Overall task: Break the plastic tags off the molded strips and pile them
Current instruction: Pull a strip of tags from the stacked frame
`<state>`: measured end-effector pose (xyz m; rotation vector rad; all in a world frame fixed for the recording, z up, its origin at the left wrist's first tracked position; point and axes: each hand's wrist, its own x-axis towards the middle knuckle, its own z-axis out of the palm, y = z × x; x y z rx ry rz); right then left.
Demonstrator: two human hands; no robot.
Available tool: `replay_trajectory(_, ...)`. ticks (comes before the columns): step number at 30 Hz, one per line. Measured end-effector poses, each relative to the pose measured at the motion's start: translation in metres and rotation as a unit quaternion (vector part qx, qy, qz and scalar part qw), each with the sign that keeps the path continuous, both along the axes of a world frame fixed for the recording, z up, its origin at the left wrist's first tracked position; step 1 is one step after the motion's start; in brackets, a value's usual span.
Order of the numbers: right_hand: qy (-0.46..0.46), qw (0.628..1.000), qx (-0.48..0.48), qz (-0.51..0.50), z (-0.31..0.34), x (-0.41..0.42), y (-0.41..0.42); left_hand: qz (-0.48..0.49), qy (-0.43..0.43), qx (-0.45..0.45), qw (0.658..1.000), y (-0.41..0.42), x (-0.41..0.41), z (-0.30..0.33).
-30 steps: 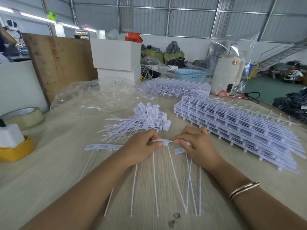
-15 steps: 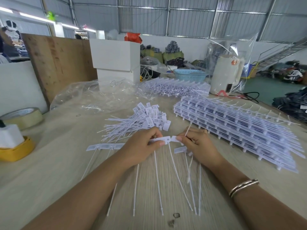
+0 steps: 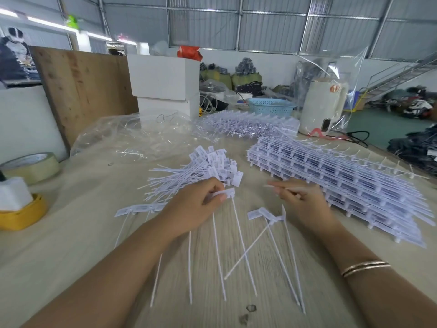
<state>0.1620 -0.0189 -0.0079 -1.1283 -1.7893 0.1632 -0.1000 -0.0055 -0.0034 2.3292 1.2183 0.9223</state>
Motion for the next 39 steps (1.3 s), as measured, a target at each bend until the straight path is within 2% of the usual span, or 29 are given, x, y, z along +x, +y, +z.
replay_trajectory(3,-0.133,0.991,0.016,0.010,-0.006,-0.003,0.001,0.011,0.050,0.011,0.999,0.000,0.001,-0.003)
replay_trajectory(7,-0.236,0.972,0.005,-0.002,-0.006,-0.005,-0.006,0.022,0.064,0.015,0.998,0.000,0.003,-0.003)
replay_trajectory(13,-0.246,0.969,0.009,-0.022,0.002,-0.014,-0.012,0.012,0.029,-0.025,0.999,-0.005,0.008,-0.001)
replay_trajectory(17,-0.187,0.982,0.027,-0.019,0.005,-0.026,-0.016,0.001,0.002,-0.024,1.000,-0.008,0.012,0.000)
replay_trajectory(23,-0.314,0.945,0.092,0.025,0.003,-0.049,-0.016,-0.019,-0.041,-0.012,0.999,-0.011,0.020,-0.001)
replay_trajectory(24,-0.314,0.942,0.118,0.016,0.004,-0.051,-0.014,-0.017,-0.029,-0.014,0.999,-0.011,0.020,-0.001)
replay_trajectory(27,-0.288,0.944,0.162,-0.019,0.006,-0.049,-0.012,0.038,0.106,0.016,0.993,-0.006,0.013,-0.001)
replay_trajectory(28,-0.285,0.945,0.160,-0.023,0.006,-0.047,-0.012,0.046,0.122,0.019,0.991,-0.005,0.010,-0.002)
replay_trajectory(32,-0.238,0.967,0.093,0.001,0.005,-0.044,-0.015,-0.010,0.019,-0.045,0.999,-0.003,0.005,-0.002)
replay_trajectory(35,-0.173,0.983,0.045,0.035,0.003,-0.046,-0.014,-0.032,0.002,-0.055,0.998,-0.003,0.006,-0.002)
replay_trajectory(39,-0.133,0.989,0.016,0.058,0.000,-0.044,-0.013,-0.043,-0.004,-0.057,0.997,-0.004,0.006,-0.002)
